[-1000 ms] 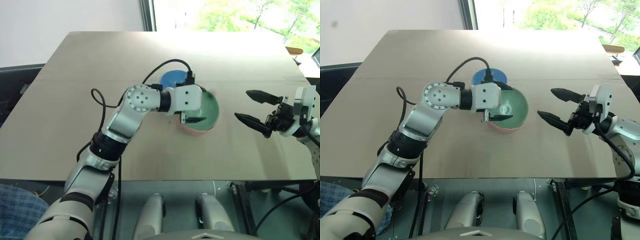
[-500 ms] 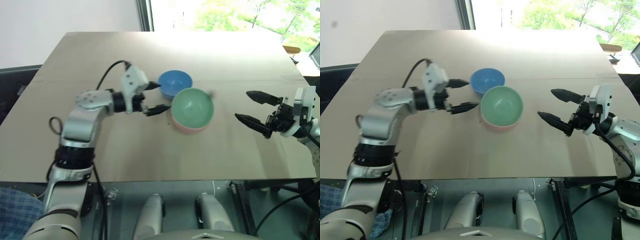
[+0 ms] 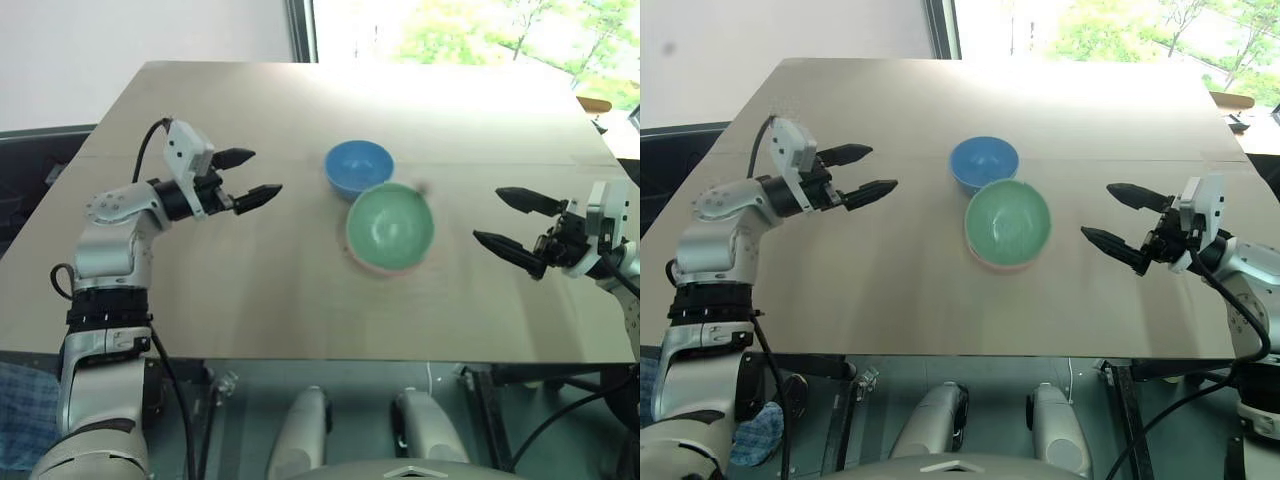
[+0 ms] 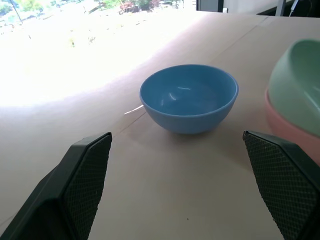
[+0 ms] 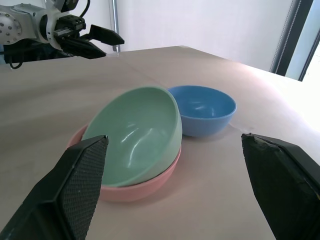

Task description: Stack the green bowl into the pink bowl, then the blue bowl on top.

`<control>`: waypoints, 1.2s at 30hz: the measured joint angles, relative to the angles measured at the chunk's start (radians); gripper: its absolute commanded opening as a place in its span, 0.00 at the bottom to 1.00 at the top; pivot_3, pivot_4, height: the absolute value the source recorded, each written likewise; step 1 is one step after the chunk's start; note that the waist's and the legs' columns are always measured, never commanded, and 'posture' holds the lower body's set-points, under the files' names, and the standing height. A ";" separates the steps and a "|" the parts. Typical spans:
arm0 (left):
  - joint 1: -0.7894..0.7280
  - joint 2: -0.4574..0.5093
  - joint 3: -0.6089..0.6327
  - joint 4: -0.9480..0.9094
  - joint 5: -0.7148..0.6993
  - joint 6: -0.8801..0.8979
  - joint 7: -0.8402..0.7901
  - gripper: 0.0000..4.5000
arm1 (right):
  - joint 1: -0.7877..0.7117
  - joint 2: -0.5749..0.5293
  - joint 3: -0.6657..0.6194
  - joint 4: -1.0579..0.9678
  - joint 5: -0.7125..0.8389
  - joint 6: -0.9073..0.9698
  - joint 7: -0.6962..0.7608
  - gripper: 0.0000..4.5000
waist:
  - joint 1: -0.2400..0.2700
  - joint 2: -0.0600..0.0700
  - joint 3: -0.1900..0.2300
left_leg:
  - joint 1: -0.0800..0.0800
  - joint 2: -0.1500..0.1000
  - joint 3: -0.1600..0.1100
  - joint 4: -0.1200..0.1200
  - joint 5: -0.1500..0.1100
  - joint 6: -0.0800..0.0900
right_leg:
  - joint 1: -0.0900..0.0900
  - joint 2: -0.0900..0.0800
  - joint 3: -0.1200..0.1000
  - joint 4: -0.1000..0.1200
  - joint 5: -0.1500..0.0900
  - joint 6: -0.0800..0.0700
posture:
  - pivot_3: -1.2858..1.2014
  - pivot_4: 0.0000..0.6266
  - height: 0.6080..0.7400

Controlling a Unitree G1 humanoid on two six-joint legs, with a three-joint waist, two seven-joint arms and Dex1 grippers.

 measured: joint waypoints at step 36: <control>-0.524 -0.221 -0.443 0.891 0.663 -0.699 0.238 0.99 | 0.082 -0.036 -0.099 -0.060 0.054 0.007 -0.066 1.00 | -0.013 -0.001 0.000 | -0.001 -0.001 0.001 0.000 0.000 0.000 | -0.001 0.000 0.001 0.000 0.000 0.000 | 0.52 0.24 1.00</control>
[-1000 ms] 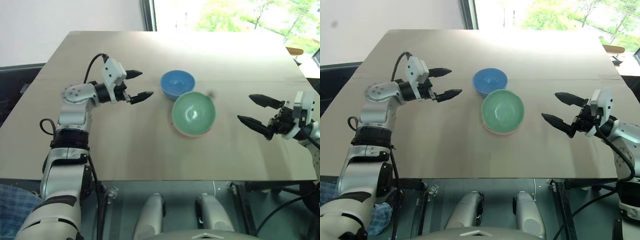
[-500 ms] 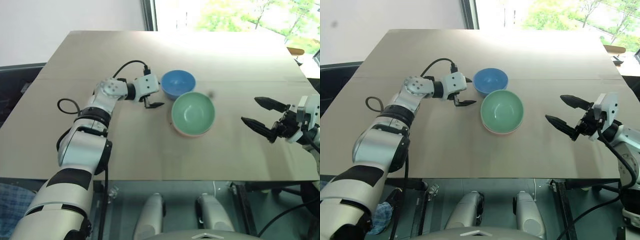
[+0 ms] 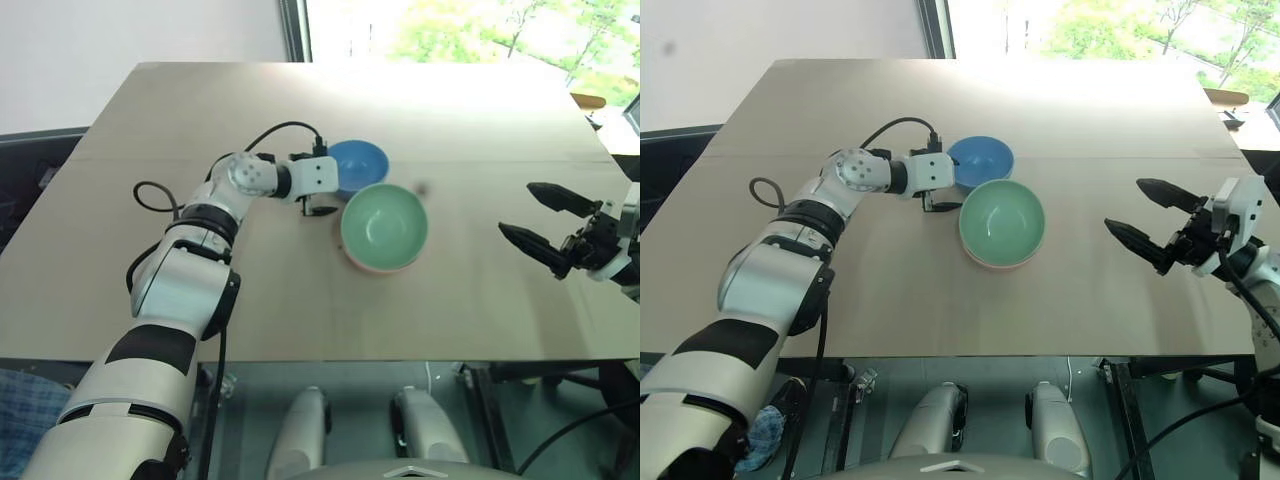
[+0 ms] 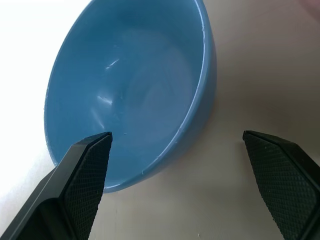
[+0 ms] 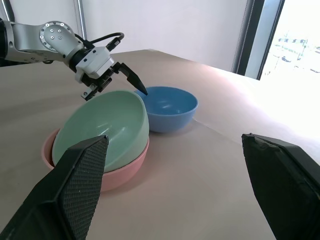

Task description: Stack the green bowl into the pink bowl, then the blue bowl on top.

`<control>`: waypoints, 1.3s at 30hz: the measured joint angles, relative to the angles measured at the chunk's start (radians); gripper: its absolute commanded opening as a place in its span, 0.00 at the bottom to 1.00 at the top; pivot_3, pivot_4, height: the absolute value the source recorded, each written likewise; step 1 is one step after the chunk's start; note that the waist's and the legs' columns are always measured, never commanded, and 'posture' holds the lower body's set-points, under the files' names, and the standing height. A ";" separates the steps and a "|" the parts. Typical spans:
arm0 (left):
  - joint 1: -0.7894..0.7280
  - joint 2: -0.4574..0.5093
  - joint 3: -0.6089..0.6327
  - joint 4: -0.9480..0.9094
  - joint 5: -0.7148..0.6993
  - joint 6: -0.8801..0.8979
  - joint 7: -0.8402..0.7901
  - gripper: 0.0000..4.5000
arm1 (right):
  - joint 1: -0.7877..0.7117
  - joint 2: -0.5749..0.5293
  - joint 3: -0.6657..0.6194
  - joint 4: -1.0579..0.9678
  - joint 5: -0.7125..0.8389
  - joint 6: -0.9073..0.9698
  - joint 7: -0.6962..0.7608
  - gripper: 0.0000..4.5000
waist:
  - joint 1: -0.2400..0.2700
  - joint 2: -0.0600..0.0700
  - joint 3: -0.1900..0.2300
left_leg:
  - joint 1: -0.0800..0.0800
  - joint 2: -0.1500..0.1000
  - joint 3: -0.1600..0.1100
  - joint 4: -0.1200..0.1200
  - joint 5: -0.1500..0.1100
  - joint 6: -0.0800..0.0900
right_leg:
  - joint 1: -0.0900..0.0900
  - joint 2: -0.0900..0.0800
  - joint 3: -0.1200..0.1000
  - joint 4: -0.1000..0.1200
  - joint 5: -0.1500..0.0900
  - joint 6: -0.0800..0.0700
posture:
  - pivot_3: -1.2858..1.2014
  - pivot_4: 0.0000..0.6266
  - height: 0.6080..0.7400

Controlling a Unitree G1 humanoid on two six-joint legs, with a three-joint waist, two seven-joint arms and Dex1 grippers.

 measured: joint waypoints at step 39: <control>-0.093 -0.066 0.002 -0.023 0.005 -0.148 -0.031 0.03 | 0.020 -0.019 -0.018 -0.003 -0.011 -0.010 0.006 1.00 | 0.006 0.000 0.000 | -0.001 0.000 0.000 0.000 0.000 0.000 | 0.000 0.000 0.000 0.000 0.000 0.000 | 0.52 0.24 1.00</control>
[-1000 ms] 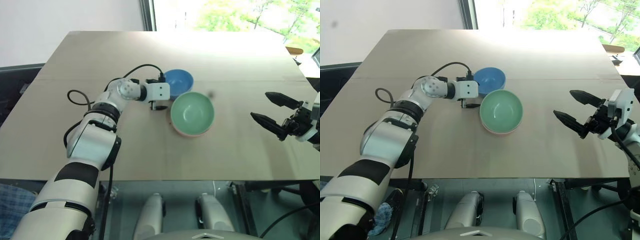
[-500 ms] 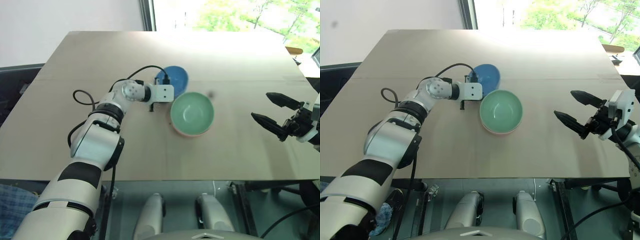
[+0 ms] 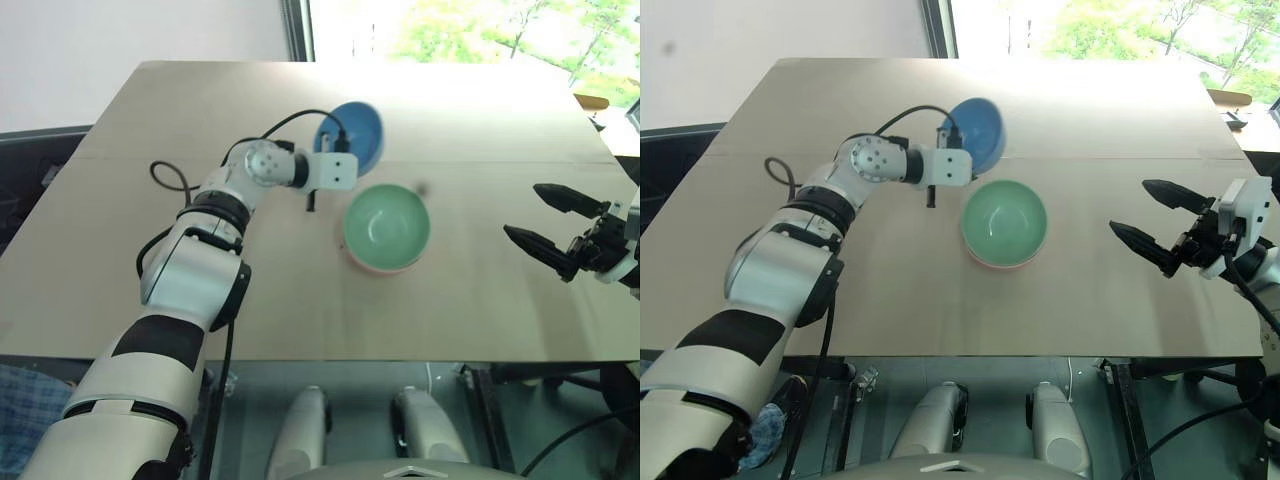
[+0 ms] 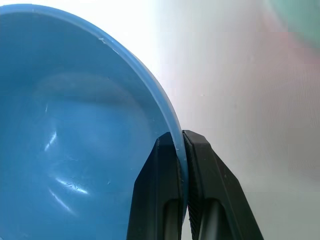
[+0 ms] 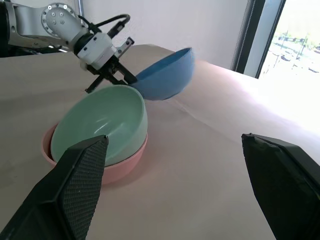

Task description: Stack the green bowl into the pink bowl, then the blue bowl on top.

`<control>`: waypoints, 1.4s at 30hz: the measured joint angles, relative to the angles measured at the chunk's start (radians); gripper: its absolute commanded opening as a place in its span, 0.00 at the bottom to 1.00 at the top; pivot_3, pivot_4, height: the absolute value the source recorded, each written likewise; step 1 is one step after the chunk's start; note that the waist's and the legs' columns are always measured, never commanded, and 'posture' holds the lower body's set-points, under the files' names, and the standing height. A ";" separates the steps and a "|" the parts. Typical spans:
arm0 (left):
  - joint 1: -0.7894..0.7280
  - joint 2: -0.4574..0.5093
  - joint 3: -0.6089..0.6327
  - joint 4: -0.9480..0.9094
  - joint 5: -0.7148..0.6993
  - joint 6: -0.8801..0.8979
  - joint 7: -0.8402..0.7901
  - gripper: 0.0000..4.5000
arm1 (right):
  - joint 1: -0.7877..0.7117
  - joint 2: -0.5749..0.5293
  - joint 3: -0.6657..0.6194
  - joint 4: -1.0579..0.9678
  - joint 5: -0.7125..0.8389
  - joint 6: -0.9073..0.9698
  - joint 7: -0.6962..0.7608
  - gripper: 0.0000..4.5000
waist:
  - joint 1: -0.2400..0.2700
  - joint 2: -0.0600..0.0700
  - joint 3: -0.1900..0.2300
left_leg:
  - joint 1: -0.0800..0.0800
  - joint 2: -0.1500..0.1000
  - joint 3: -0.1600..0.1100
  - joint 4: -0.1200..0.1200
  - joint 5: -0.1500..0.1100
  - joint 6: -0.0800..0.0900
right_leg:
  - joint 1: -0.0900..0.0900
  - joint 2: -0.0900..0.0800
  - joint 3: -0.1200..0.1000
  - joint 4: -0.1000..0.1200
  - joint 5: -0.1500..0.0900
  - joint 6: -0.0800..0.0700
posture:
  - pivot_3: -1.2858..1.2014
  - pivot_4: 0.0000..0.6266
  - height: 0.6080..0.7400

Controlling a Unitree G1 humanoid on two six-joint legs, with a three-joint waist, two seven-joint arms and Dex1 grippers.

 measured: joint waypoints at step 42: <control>0.362 0.208 -0.039 -1.010 -0.444 0.337 -0.673 0.99 | -0.006 0.001 0.021 0.039 -0.033 -0.030 0.028 1.00 | -0.007 0.001 0.000 | 0.002 0.001 0.002 0.001 0.000 0.000 | 0.001 0.001 0.002 0.001 0.000 0.000 | 0.52 0.24 1.00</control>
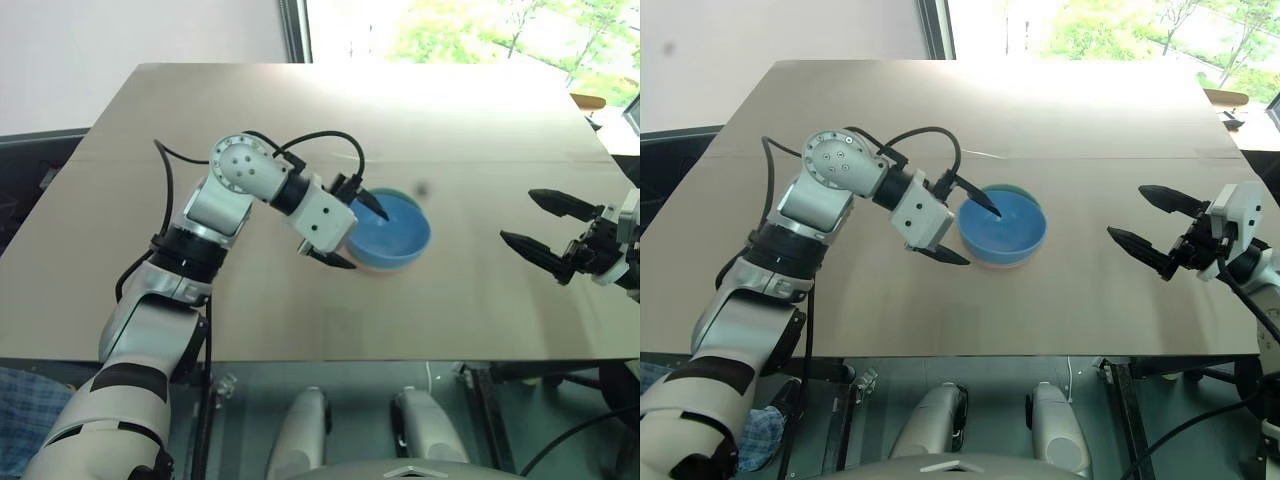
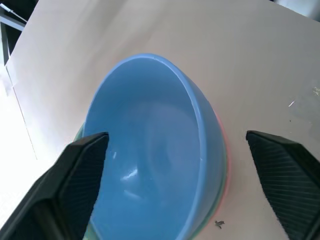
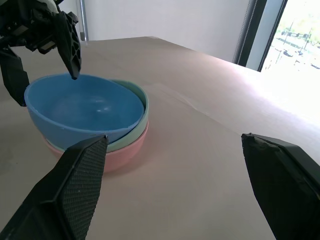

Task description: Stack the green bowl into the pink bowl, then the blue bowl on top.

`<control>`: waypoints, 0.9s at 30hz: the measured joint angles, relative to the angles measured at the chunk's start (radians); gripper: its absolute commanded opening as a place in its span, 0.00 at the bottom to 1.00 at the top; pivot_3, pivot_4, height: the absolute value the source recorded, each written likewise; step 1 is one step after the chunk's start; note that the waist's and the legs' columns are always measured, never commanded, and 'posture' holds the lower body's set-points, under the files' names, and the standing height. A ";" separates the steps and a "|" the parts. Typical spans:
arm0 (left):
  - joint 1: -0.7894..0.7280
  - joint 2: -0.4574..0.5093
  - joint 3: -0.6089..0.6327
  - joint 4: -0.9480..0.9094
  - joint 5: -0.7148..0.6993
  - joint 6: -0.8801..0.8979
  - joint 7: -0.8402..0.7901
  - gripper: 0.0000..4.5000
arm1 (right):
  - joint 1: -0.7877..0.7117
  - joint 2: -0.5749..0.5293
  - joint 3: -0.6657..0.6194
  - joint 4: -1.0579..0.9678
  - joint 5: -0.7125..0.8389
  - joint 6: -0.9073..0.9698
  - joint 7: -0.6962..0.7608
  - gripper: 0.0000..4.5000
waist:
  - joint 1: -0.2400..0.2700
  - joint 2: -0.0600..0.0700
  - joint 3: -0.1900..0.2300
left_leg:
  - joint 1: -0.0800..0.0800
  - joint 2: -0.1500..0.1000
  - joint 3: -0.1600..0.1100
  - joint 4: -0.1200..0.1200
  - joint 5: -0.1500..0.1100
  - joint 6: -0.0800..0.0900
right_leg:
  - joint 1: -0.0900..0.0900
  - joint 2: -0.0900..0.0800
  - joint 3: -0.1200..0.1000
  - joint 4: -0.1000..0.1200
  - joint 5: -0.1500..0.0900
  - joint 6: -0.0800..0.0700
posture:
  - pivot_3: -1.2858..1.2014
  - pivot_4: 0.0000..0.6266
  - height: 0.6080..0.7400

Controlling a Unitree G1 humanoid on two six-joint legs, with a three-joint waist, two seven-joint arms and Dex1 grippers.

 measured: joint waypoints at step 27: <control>0.911 0.127 0.647 -0.515 -0.458 0.847 0.567 0.99 | 0.022 -0.013 0.007 0.235 -0.067 -0.111 0.135 1.00 | 0.005 0.002 -0.001 | 0.004 0.001 -0.001 -0.001 0.000 0.000 | 0.004 -0.001 -0.002 0.000 0.000 0.000 | 0.52 0.24 1.00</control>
